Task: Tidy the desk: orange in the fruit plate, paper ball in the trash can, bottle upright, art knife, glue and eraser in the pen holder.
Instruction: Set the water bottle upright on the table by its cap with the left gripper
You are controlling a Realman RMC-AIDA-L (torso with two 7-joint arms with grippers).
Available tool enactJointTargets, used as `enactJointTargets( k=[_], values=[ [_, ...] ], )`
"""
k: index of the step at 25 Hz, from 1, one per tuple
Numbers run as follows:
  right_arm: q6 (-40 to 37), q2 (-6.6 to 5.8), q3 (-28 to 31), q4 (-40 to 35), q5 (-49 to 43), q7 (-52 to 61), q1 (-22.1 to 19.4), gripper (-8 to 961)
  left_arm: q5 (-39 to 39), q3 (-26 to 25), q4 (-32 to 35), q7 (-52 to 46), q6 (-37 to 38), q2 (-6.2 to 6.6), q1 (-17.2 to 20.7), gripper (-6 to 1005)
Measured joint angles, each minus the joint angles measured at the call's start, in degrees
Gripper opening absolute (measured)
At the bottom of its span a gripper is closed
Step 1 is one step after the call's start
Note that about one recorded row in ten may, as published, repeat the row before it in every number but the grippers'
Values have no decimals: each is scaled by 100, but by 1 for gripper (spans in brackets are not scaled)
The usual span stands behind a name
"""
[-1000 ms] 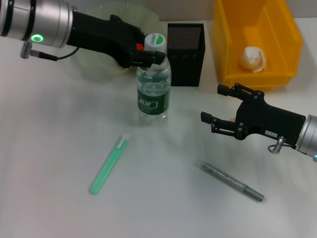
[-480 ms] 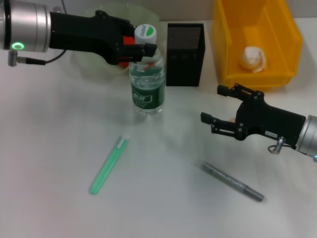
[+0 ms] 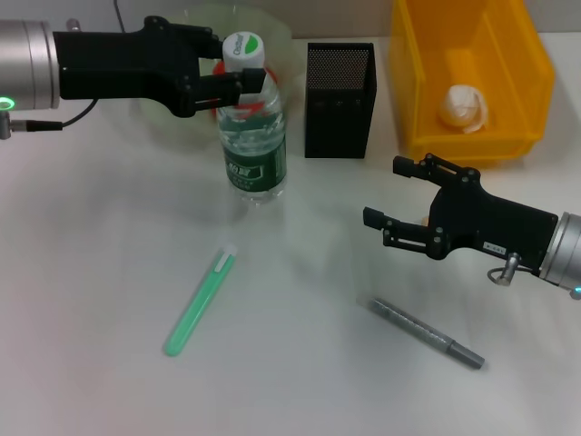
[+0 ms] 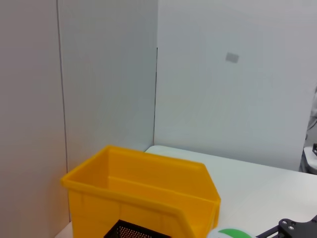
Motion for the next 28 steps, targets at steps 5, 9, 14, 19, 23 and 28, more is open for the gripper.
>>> enactJointTargets(
  k=[5, 9, 14, 19, 23, 28],
  values=[
    [-50, 8, -2, 30, 1, 15, -10, 827, -190, -18, -215, 218, -5, 12, 83, 442],
    [-63, 8, -31, 45, 0, 16, -24, 827, -304, -128, -357, 384, 33, 26, 138, 442],
    [-96, 8, -215, 49, -1, 53, -43, 827, -307, -137, -377, 401, 53, 68, 193, 443],
    [-96, -13, -428, 25, -1, 183, -58, 827, -307, -169, -378, 411, 55, 110, 264, 444],
    [-102, -27, -454, 33, -114, 185, -74, 827, -309, -279, -351, 414, 63, 150, 357, 444],
    [-105, -28, -457, 24, -192, 187, -114, 827, -364, -313, -344, 455, 65, 154, 444, 445]
  ],
)
